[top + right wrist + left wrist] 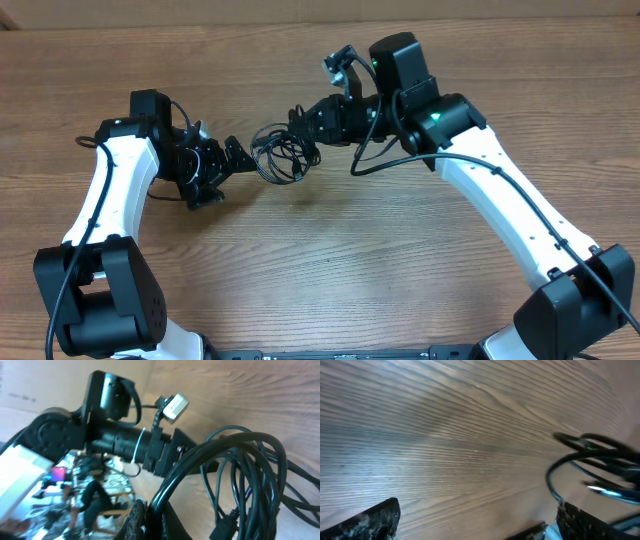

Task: Untangle cables

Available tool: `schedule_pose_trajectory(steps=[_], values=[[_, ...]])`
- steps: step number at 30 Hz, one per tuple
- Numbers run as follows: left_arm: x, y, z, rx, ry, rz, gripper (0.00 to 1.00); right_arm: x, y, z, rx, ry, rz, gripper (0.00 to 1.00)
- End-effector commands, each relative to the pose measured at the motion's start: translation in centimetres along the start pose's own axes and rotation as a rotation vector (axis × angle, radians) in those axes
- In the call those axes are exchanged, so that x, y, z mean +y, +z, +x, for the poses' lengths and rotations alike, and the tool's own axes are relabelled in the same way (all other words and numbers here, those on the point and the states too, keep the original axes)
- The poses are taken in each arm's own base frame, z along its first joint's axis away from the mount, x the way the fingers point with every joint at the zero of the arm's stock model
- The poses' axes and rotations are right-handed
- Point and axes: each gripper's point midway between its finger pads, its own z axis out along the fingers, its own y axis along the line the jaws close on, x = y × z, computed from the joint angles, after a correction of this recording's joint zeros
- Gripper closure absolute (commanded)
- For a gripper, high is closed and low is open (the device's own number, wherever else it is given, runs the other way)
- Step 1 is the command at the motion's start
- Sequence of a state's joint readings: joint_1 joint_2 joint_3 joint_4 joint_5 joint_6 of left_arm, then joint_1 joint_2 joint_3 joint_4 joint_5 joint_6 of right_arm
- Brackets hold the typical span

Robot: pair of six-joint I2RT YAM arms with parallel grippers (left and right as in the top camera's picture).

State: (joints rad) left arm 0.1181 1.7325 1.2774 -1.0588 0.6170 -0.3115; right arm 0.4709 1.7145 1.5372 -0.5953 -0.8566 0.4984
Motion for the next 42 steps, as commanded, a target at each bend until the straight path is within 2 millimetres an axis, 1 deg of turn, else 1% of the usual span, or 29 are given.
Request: schedule_pose_trajectory(steps=[1,7,9,10,13,21,23,24,27,28,31,32,36,39,40,42], values=[[-2.6,-0.5,0.3,0.022,0.102,0.135,0.0,2.9,-1.3,0.1,0.017,-0.038,-0.088,0.96],[-4.1,-0.8,1.0,0.04,0.229,0.229,0.0,2.9,-1.2,0.1,0.018,-0.052,-0.087,0.96],[-5.0,-1.1,1.5,0.049,0.297,0.289,0.0,2.8,-1.2,0.1,0.015,-0.054,-0.079,0.96],[-6.1,-1.5,2.0,0.053,0.36,0.361,0.0,2.5,-1.1,0.1,0.009,-0.049,-0.062,0.96],[-7.2,-2.0,2.4,0.052,0.419,0.439,0.0,2.4,-1.1,0.0,0.008,-0.048,-0.059,0.96],[-7.3,-2.0,2.5,0.051,0.425,0.447,0.0,2.5,-1.1,-0.1,0.004,-0.053,-0.061,0.96],[-7.3,-2.0,2.4,0.051,0.426,0.445,0.03,2.4,-1.1,-0.1,0.001,-0.052,-0.055,0.96],[-7.2,-2.0,2.4,0.05,0.429,0.441,0.04,2.2,-1.2,-0.2,-0.005,-0.05,-0.046,0.96],[-6.4,-1.6,2.0,0.043,0.422,0.383,0.04,1.6,-1.2,-0.6,-0.026,-0.048,-0.016,0.96],[-5.1,-1.1,1.6,0.042,0.354,0.299,0.0,1.5,-1.2,-0.7,-0.031,-0.047,-0.008,0.96],[-2.5,-0.6,0.7,0.027,0.22,0.135,0.0,1.3,-1.2,-0.8,-0.037,-0.047,0.002,0.96],[-1.0,-0.4,0.1,0.009,0.142,0.043,0.0,0.8,-1.3,-1.1,-0.051,-0.038,0.029,0.96],[1.1,-0.4,-0.6,-0.027,0.002,-0.081,0.0,-1.0,-1.4,-1.5,-0.09,0.032,0.125,0.96],[1.3,-0.5,-0.8,-0.04,-0.03,-0.092,0.0,-1.3,-1.5,-1.4,-0.091,0.038,0.139,0.96],[1.0,-0.4,-0.8,-0.036,-0.025,-0.071,0.0,-1.3,-1.5,-1.4,-0.091,0.038,0.139,0.96],[-0.4,-0.4,-0.5,-0.018,0.049,0.003,0.02,-1.2,-1.4,-1.3,-0.088,0.038,0.138,0.96]])
